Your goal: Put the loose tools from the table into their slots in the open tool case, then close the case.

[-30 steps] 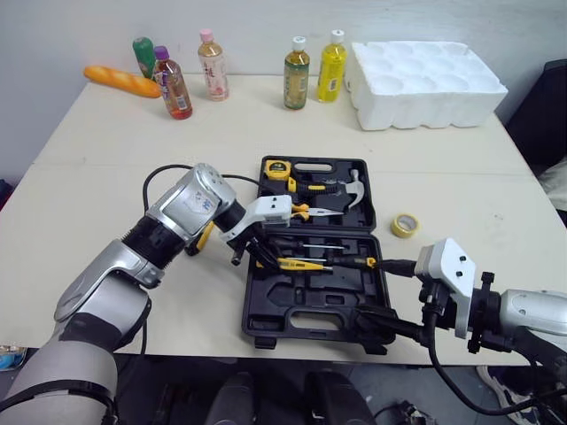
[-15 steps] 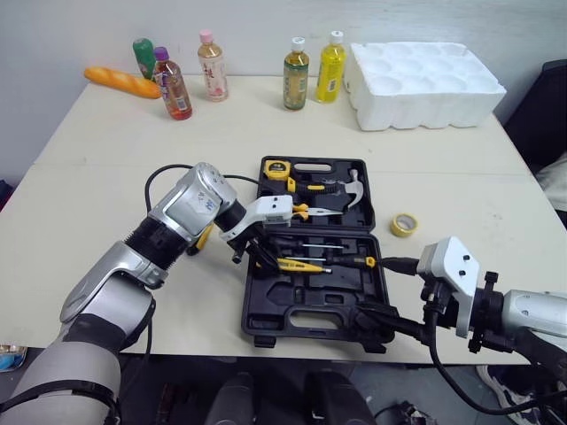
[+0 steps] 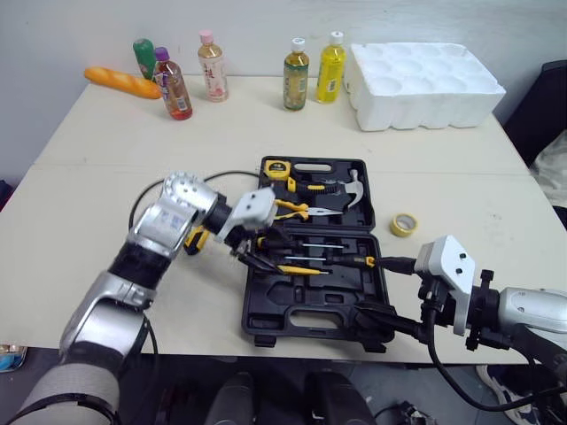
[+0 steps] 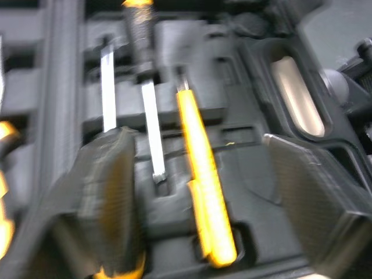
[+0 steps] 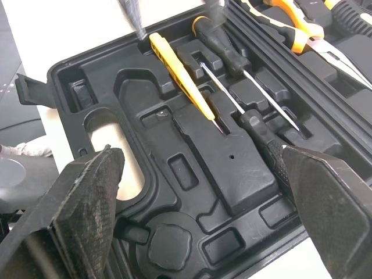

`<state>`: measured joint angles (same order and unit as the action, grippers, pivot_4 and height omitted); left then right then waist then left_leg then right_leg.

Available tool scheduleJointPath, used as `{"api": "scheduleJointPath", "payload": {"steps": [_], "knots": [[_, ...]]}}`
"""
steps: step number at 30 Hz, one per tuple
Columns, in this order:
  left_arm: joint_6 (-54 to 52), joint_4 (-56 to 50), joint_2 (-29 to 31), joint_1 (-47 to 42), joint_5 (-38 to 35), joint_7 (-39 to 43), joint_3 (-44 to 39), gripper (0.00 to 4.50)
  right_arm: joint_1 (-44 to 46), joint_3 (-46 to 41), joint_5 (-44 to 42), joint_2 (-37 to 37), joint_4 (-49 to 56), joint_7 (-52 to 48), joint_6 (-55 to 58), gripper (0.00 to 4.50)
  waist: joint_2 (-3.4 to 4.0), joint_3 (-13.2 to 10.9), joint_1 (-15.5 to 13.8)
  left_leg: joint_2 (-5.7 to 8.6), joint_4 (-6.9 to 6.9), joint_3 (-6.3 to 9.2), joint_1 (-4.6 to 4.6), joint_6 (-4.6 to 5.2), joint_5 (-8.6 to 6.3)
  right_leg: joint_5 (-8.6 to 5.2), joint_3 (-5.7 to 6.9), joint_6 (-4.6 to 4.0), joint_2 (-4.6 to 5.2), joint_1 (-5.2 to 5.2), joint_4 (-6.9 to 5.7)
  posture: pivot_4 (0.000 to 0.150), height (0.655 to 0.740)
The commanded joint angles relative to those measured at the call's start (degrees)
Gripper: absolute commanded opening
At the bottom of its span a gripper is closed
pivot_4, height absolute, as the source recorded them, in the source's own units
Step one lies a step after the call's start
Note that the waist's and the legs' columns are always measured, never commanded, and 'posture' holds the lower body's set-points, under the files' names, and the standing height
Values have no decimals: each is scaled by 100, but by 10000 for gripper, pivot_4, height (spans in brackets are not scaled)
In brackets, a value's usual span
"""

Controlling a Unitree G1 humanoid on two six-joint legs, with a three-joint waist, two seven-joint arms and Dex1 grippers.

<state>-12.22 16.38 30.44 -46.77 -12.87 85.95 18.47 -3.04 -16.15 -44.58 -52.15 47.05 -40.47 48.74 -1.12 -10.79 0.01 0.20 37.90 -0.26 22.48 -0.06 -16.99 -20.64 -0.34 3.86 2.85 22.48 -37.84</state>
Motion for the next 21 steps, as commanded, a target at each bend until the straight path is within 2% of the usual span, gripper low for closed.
{"api": "scheduleJointPath", "payload": {"steps": [1, 4, 5, 14, 21], "knots": [[261, -135, -84, 108, -342, 125, -324, 15383, 54, -73, -87, -54, 66, -62, -100, 45000, 0, 0, -4, 0, 4, 2, 2, 1, -1, 0, 1, 1, 0, 0, -1, 1500, 7400], [732, 3, -164, 327, -35, -201, -241, 1131, 88, -104, -109, -75, 39, -96, -90, 45000, -1, 1, -3, 2, 6, 1, 2, 7, -4, 2, -1, 4, 0, -3, -1, 1500, 7400], [793, 31, -190, 380, 23, -266, -221, 280, 96, -110, -114, -78, 35, -102, -86, 45000, -1, 1, 2, 2, 6, -1, -1, 11, -6, 2, -2, 5, 0, -4, -1, 1500, 7400], [1521, 454, -322, 498, 706, -740, 5, 280, 103, -150, -144, -110, 31, -142, -57, 45000, -2, 1, -3, 1, 8, -3, -2, 20, -11, 3, -3, 5, -3, -3, -6, 1500, 7400], [1643, 807, -397, 378, 846, -915, -3, 280, 104, -155, -192, -147, 26, -132, -53, 45000, -4, 5, -3, 1, 9, -4, -10, 27, -16, 3, -4, 6, -3, -9, -8, 1500, 7400]]}}
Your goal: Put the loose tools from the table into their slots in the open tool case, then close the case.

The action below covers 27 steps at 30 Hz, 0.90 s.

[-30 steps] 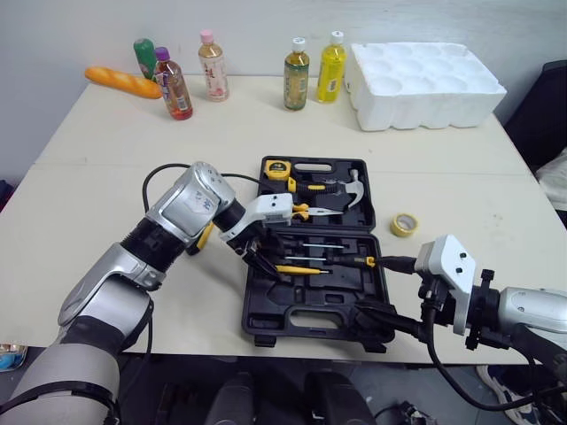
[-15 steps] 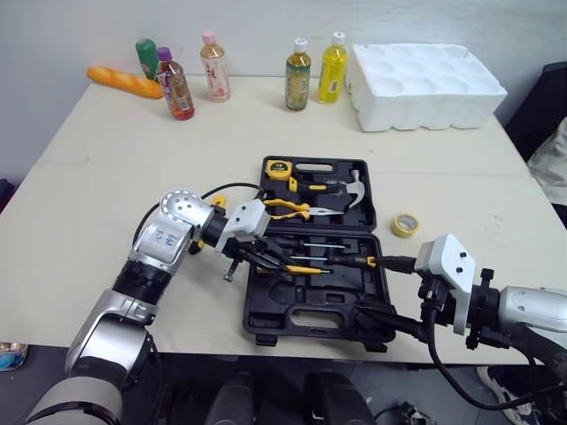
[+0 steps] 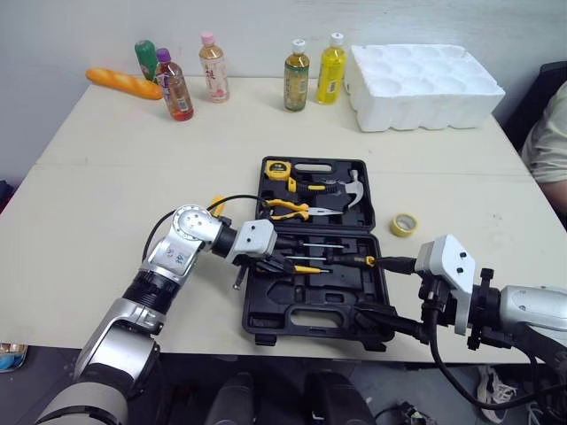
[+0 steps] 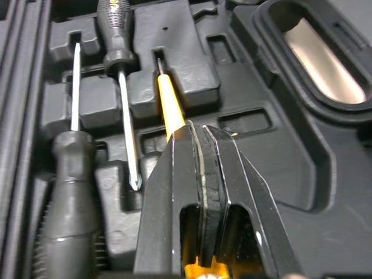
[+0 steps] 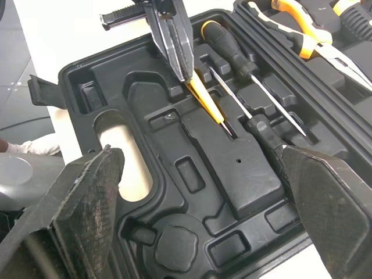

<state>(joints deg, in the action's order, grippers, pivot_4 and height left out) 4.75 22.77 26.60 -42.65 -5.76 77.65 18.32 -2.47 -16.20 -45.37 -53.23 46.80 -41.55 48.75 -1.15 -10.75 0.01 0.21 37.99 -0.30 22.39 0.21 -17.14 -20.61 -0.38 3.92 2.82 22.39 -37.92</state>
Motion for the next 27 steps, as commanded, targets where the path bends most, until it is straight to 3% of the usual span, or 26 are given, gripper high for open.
{"api": "scheduleJointPath", "payload": {"steps": [1, 14, 25, 27], "knots": [[-104, 194, -25, -53, 116, -80, 3, 280, 43, -146, -115, -43, 51, -22, -57, 45000, -1, 2, -4, 0, 1, 0, -1, 0, 0, 0, 0, 0, 0, -2, -1, 1500, 7400], [149, 480, -19, -124, 399, -206, 105, 280, 84, -88, -139, 4, 26, 38, -59, 45000, -1, 2, 3, 0, 7, 0, -1, 0, 0, 3, -2, 6, -2, -3, -3, 1500, 7400], [-597, 351, -100, -93, 209, -188, 39, 280, 68, -63, -115, 48, -49, 67, -102, 45000, -2, 4, -1, 0, 8, 0, -2, 1, 0, 3, -2, 6, -2, -4, -4, 1500, 7400], [-1045, 140, -76, -58, -120, -76, -156, 6317, 35, -118, -95, 50, -95, 53, -127, 45000, -2, 4, 4, 0, 8, 0, -2, 1, -1, 3, -3, 6, -2, -4, -4, 1500, 7400]]}}
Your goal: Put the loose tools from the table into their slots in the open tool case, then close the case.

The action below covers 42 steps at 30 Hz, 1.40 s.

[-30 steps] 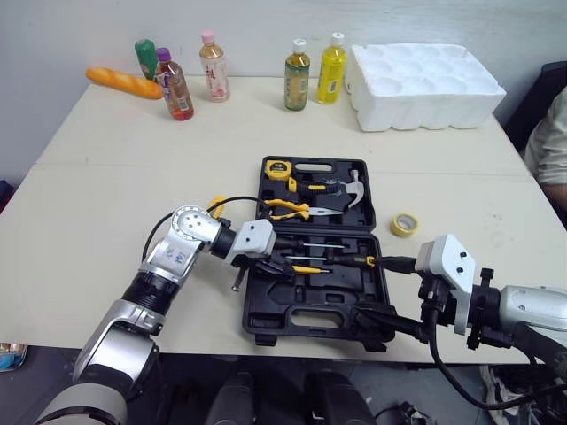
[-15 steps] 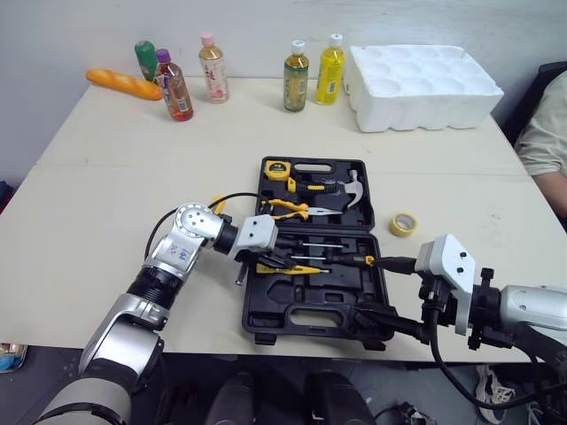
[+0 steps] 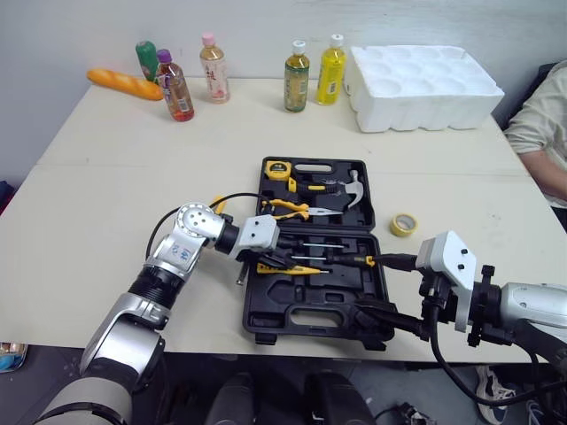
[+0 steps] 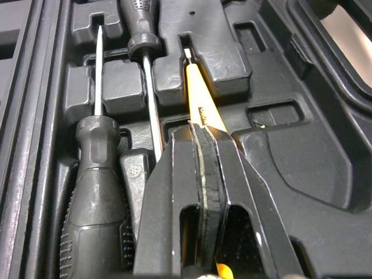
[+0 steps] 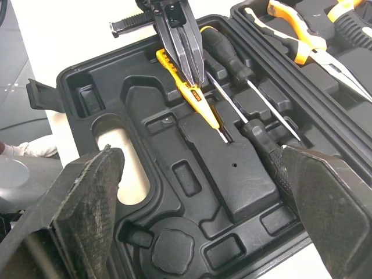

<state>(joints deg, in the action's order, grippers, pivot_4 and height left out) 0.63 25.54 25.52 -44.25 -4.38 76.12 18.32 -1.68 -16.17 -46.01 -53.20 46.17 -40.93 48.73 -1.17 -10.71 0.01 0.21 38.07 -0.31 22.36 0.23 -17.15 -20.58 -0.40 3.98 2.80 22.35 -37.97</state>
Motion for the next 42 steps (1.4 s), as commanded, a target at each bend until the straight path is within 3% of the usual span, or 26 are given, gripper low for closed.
{"api": "scheduleJointPath", "payload": {"steps": [1, 4, 7, 10, 16, 22, 27, 36, 39, 42], "knots": [[-794, -228, 47, 119, -381, 130, -226, 9389, -54, -135, -22, 46, -45, -12, -137, 45000, 0, 0, 7, 0, 0, 0, 0, 0, 0, 0, 0, 0, 0, 0, 0, 1500, 7400], [-1355, -730, 182, 276, -907, 177, -647, 20108, -105, -300, 41, 7, -146, -29, -203, 45000, 0, 0, 21, -1, -1, -1, 1, -1, 1, 0, -2, 0, -2, 4, -2, 1500, 7400], [-2309, -1716, 533, 839, -1500, -605, -1666, 32771, -432, -1088, 47, -110, -453, -326, -286, 45000, -1, 0, 22, -7, -3, 1, 9, -4, 2, 0, -3, 0, -4, 10, -12, 1500, 7400], [-2570, -2544, 839, 1826, -1893, -1264, -2740, 44898, -890, -1770, 369, -230, -1013, -734, -483, 45000, 1, 1, 26, -8, -8, 0, -1, -6, -1, 0, -6, 0, -4, 2, -7, 1500, 7400], [-3133, -2921, 1697, 3847, -2132, -1889, -4602, 44898, -1469, -2642, 1124, -465, -2614, -1409, -1113, 45000, 0, 1, 21, -11, -11, 0, -21, 4, -13, 0, -7, 0, -1, -12, 11, 1500, 7400], [-2894, -2397, 1992, 4785, -1987, -2564, -5850, 44898, -1349, -2820, 1693, -607, -4040, -1652, -1772, 45000, 0, 1, 20, -9, -15, 3, -28, 5, -21, -2, -2, -3, 9, -22, 20, 1500, 7400], [-2655, -2321, 2061, 5175, -1869, -2813, -6013, 44898, -1054, -2620, 2030, -646, -4897, -1693, -2307, 45000, 0, 2, 27, -3, -31, -3, -29, 7, -28, -3, -3, -5, 18, -20, 32, 1500, 7400], [-2843, -2328, 1999, 4808, -2041, -3125, -5686, 44898, -529, -2276, 2201, -631, -5296, -1743, -2623, 45000, 6, 4, 36, 1, -49, -8, -38, 5, -28, -3, -3, -5, 24, -18, 27, 1500, 7400], [-3283, -2961, 1874, 4715, -2248, -3352, -5388, 44898, -471, -2360, 1977, -588, -4883, -1739, -2344, 45000, 6, 4, 48, 1, -53, -12, -37, 4, -27, -3, -5, -5, 23, -12, 26, 1500, 7400], [-3951, -3848, 1703, 4497, -2395, -3842, -4942, 44898, -563, -2332, 1523, -484, -3822, -1760, -1837, 45000, 6, 5, 37, 1, -50, -11, -39, 1, -24, -3, -6, -5, 25, -15, 19, 1500, 7400]]}}
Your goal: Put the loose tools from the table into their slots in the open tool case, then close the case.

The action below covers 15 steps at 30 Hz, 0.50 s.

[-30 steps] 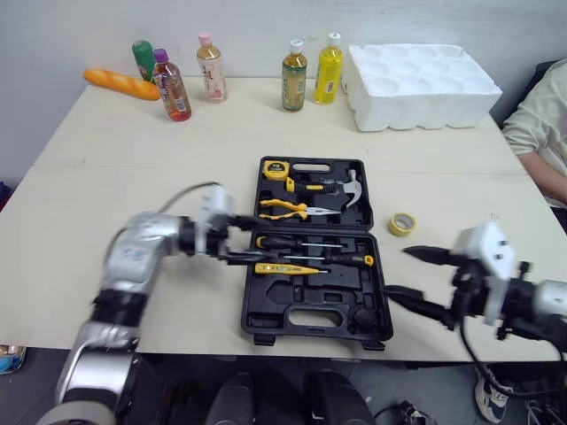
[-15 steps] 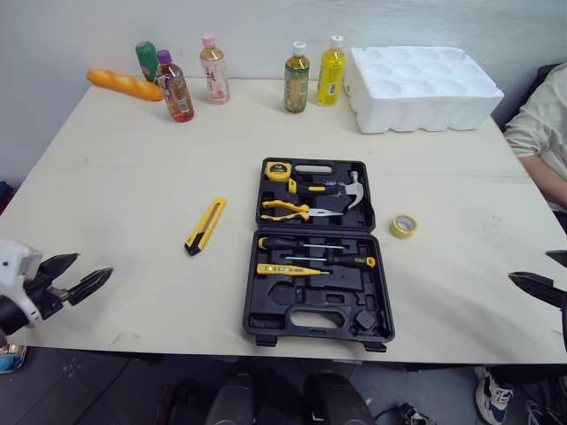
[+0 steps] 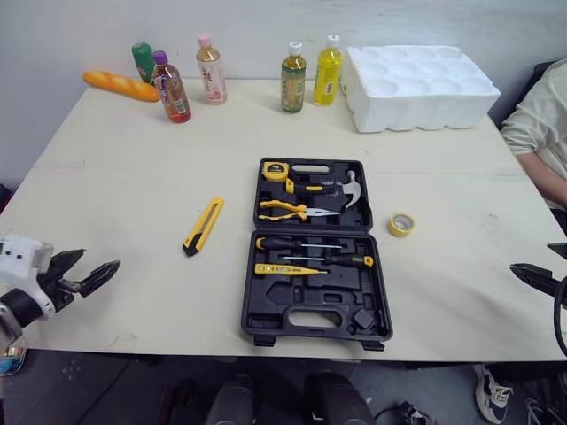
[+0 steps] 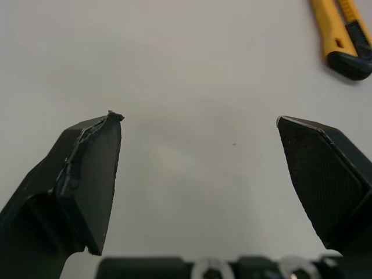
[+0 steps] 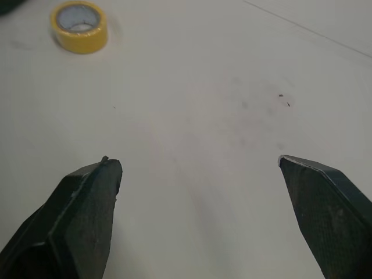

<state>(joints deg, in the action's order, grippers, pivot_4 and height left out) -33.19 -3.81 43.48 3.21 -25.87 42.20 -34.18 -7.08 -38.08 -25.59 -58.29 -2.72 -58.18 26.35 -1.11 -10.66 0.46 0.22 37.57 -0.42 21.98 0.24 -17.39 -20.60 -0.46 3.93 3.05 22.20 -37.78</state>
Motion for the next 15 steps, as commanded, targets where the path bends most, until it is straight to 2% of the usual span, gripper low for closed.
{"api": "scheduleJointPath", "payload": {"steps": [1, 4, 7, 11, 15], "knots": [[-898, -1169, -187, -416, -321, -744, 402, 44898, -65, -109, -761, 58, 1527, -39, 645, 45000, 0, 0, -13, 0, 0, 1, 0, -3, 2, 0, 1, 0, -1, 1, -2, 1500, 7400], [-1908, -1858, -337, -900, -515, -1371, 817, 44898, 25, 92, -1552, 120, 2697, 91, 1302, 45000, -1, 0, -15, -3, 2, 6, 3, -8, 4, 0, 3, 1, -10, 3, -7, 1500, 7400], [-2971, -2075, -495, -1508, -493, -2031, 1236, 44898, 509, 593, -2167, 155, 3481, 465, 1716, 45000, -1, 0, -12, -6, 6, 6, 5, -15, 4, 1, 1, 2, -19, 4, -8, 1500, 7400], [-3697, -1851, -757, -2052, -378, -2515, 1610, 44898, 1504, 1737, -2402, 258, 4036, 806, 1861, 45000, -1, 0, -5, -8, 20, 6, 12, -27, 11, 1, -2, 3, -28, 10, -11, 1500, 7400], [-3908, -1571, -874, -2383, -130, -2738, 2084, 44898, 2320, 2590, -2343, 562, 4063, 1053, 1910, 45000, -6, 1, -34, -9, 37, 11, 29, -36, 15, 1, 1, 3, -30, 22, -15, 1500, 7400]]}}
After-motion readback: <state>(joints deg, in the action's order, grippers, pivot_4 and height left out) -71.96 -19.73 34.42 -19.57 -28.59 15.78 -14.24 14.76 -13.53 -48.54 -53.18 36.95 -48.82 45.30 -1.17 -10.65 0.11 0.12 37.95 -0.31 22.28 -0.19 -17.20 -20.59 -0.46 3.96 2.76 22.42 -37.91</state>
